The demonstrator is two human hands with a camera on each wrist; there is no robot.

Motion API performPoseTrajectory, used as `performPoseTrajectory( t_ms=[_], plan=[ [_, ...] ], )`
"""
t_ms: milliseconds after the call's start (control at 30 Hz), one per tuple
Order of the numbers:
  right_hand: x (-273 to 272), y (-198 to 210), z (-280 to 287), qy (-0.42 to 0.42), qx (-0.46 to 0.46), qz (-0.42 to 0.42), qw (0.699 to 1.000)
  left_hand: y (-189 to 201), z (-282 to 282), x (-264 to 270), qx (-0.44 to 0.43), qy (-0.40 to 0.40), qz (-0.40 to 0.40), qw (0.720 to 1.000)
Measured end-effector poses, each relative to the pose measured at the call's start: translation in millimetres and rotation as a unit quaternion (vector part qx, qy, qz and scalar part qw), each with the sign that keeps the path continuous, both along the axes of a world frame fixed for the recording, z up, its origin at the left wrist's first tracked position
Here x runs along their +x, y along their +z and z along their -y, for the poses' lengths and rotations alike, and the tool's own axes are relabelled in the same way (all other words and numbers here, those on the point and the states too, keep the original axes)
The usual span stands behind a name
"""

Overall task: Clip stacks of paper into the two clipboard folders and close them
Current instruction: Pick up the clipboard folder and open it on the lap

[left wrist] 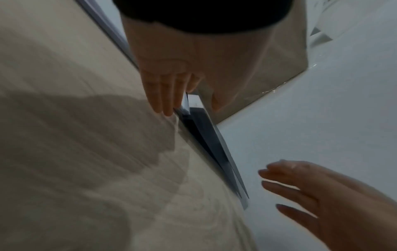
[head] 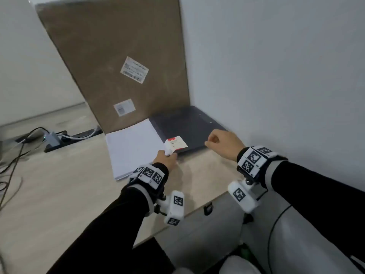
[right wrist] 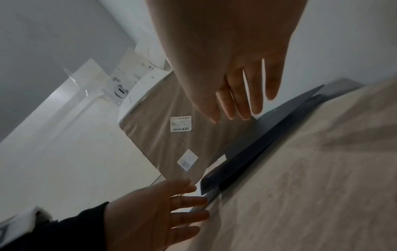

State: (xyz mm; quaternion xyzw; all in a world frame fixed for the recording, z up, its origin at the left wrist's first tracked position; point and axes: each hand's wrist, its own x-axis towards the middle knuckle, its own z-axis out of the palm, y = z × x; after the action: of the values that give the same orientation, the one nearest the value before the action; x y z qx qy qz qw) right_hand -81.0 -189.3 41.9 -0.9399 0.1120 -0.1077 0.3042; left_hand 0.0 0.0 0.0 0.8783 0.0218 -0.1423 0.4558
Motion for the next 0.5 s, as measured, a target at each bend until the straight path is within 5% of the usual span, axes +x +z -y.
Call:
performPoseTrajectory(
  t_ms=[200,500],
  plan=[
    [13.9,-19.3,12.2,0.093,-0.045,-0.177,0.979,-8.7,19.9,28.1,-0.11,0.078,-0.006,0.991],
    [17.7,-32.6,21.2,0.099,0.005,-0.167,0.981,17.2,44.4,41.8,-0.239,0.083,-0.141,0.957]
  ],
)
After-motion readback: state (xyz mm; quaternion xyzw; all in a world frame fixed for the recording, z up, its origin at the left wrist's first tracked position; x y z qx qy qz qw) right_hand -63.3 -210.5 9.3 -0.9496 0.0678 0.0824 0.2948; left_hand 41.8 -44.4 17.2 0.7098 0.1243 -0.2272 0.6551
